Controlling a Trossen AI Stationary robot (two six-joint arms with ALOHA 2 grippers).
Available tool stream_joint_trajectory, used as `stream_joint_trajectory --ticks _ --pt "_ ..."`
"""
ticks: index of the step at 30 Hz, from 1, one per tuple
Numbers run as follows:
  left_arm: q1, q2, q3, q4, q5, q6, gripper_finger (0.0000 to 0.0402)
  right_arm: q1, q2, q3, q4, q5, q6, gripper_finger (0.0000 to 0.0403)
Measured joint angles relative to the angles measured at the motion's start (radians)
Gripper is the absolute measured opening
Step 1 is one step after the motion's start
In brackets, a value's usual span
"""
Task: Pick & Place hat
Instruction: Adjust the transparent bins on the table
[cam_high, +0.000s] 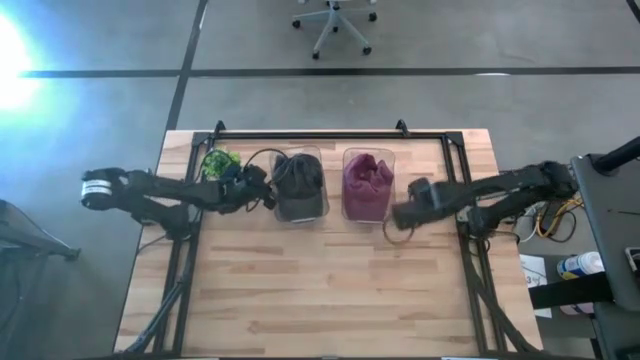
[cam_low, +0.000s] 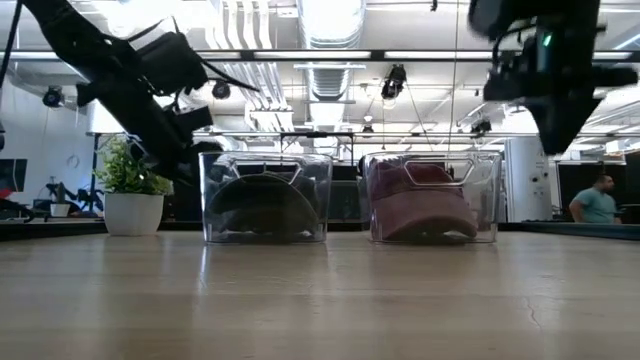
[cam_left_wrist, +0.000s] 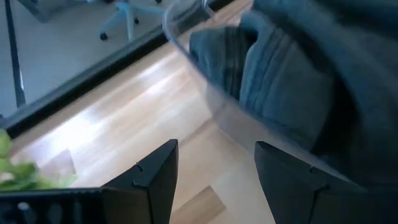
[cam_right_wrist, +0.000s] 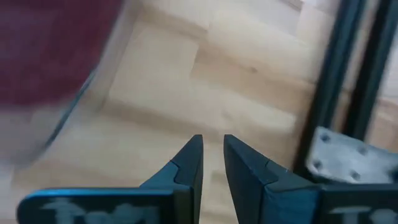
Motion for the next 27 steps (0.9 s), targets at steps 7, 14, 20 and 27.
stream_joint_trajectory --ticks 7,14,20,27 --pt "0.029 0.092 0.053 0.007 0.031 0.024 0.0206 -0.386 -0.155 -0.245 0.361 -0.031 -0.287 0.0059" --pt "0.058 0.224 0.154 0.007 0.030 0.068 0.0206 -0.629 -0.135 -0.327 0.674 -0.119 -0.551 0.0059" --pt "0.100 0.289 0.229 -0.006 0.003 0.110 0.0206 -0.695 -0.031 -0.252 0.748 -0.135 -0.679 0.0059" --pt "0.148 0.295 0.260 -0.021 0.000 0.190 0.0206 -0.699 0.146 -0.128 0.761 -0.146 -0.766 0.0059"
